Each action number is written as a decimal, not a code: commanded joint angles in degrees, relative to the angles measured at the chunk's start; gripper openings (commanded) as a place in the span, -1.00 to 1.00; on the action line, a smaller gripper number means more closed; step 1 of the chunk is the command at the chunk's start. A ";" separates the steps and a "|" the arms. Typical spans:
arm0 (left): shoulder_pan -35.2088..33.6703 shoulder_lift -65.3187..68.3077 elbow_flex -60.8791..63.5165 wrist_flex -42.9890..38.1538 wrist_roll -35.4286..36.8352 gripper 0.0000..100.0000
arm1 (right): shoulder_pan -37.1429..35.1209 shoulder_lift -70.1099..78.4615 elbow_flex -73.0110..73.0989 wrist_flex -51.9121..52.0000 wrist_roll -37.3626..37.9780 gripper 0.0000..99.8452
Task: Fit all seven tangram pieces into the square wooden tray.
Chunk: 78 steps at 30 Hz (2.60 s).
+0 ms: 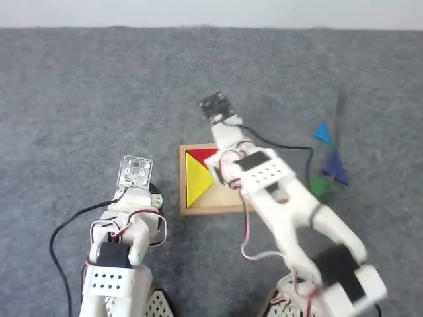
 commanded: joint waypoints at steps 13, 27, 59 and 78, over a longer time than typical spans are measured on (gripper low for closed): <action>-0.26 -0.70 -0.48 0.09 0.26 -0.97 | 37.93 -30.99 9.67 30.02 10.37 -0.70; -0.26 -0.70 -0.48 0.09 0.26 -0.97 | 28.62 -31.34 19.08 37.76 33.93 -0.70; -0.26 -0.70 -0.48 0.09 0.26 -0.97 | 30.11 -3.30 9.76 26.95 48.00 -0.49; -0.26 -0.70 -0.48 0.09 0.26 -0.97 | 26.86 13.14 -9.05 26.15 29.54 -0.74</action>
